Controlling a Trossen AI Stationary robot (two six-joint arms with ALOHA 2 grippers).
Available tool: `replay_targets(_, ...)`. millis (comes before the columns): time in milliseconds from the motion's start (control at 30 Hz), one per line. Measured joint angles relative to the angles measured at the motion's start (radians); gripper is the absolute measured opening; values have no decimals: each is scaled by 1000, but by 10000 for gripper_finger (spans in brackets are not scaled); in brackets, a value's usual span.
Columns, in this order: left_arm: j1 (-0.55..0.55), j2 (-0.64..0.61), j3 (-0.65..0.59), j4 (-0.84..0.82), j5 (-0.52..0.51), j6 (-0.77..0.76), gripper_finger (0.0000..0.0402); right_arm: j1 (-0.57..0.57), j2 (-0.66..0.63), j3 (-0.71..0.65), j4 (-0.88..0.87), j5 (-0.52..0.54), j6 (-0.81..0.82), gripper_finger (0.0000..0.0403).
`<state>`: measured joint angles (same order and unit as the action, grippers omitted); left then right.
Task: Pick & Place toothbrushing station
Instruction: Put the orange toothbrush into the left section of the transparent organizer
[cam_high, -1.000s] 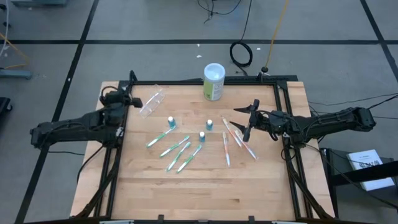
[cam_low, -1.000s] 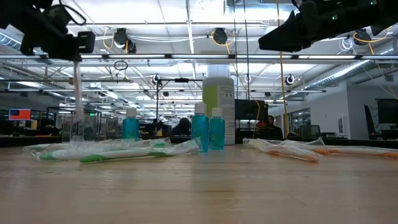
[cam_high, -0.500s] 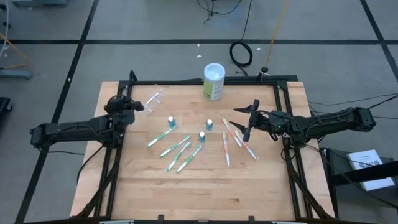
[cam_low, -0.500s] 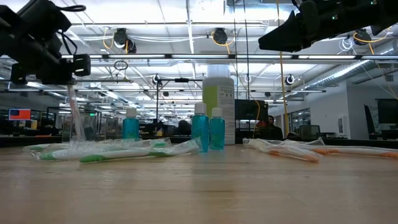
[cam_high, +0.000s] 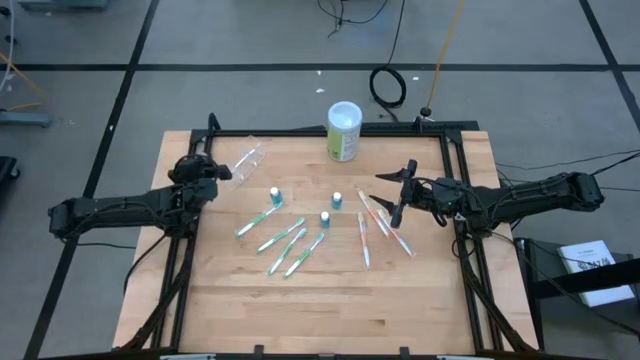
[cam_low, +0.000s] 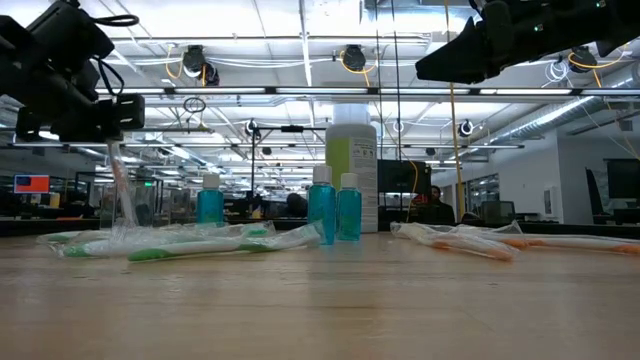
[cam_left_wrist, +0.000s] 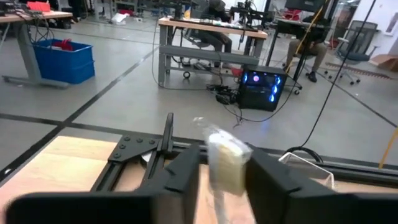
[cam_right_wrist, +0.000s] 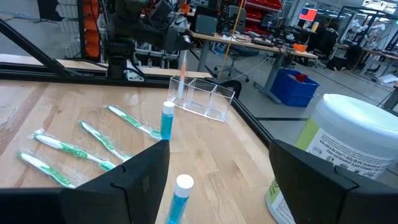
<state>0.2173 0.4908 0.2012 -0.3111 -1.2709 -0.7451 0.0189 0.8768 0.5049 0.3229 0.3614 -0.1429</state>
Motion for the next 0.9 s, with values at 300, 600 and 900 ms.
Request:
replay_targets(300, 0, 0, 0, 175, -10, 164, 262, 0, 0, 0, 0, 0, 0, 267)
replay_targets(600, -34, -1, 0, 650, -6, 660, 298, 0, 0, 0, -6, 0, 0, 267)
replay_targets(900, -70, 0, 0, 534, -47, 627, 299, 0, 0, 0, -8, 0, 0, 267)
